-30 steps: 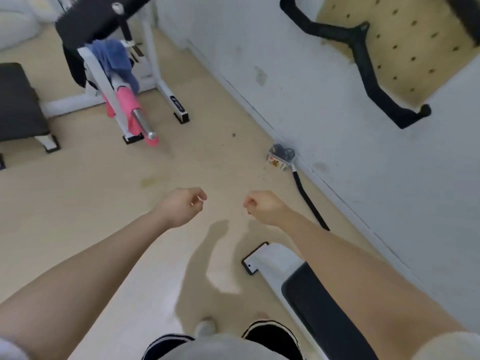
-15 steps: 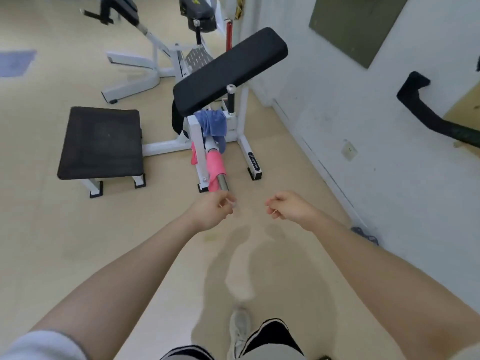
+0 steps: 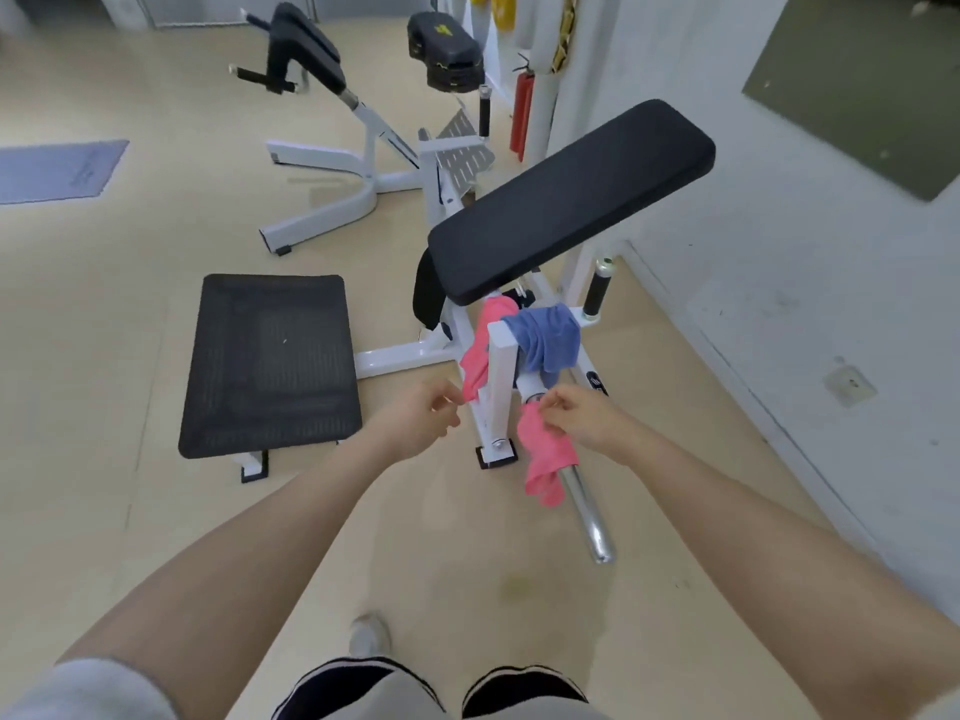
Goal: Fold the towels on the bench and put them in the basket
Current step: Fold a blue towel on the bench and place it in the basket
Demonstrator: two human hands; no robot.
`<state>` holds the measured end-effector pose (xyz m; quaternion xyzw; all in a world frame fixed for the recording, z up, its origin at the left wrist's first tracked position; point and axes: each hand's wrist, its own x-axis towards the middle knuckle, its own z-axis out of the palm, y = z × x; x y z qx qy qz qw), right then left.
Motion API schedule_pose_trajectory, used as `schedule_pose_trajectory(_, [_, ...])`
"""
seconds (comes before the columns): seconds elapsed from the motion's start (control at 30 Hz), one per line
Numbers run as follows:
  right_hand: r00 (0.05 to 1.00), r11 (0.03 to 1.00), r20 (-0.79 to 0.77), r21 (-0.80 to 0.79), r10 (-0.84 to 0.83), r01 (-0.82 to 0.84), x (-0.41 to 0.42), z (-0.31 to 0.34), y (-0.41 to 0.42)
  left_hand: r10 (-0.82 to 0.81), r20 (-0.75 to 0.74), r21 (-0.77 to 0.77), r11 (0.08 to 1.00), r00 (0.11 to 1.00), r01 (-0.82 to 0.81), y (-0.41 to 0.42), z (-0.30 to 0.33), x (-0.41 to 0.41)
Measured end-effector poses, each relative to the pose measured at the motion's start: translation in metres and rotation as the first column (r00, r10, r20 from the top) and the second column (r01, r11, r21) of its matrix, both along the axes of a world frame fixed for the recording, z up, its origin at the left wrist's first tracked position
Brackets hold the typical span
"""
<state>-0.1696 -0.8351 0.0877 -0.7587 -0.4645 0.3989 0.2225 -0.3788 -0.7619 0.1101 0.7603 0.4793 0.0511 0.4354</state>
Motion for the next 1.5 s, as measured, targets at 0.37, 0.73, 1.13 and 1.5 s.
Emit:
schedule_pose_trajectory(0.37, [0.941,0.98,0.285,-0.031,-0.18,0.197,0.053,-0.038,0.171,-0.21,-0.112,0.069,0.974,0.971,0.218,0.242,-0.03,0.077])
schedule_pose_trajectory(0.73, [0.865,0.926,0.487,-0.369,0.122,0.078,0.154,-0.119,0.313,-0.326,-0.153,-0.067,0.945,0.933,0.32,0.401,-0.082,0.191])
schedule_pose_trajectory(1.13, [0.743,0.801,0.665,-0.403,-0.077,0.443,0.157,-0.2,0.337,-0.58,-0.232,-0.209,0.814,0.781,0.542,0.461,-0.18,0.234])
schedule_pose_trajectory(1.5, [0.727,0.748,0.218,0.021,-0.651,0.663,0.127,-0.083,0.331,-0.764,0.016,-0.245,0.623,0.645,0.743,0.444,-0.088,0.268])
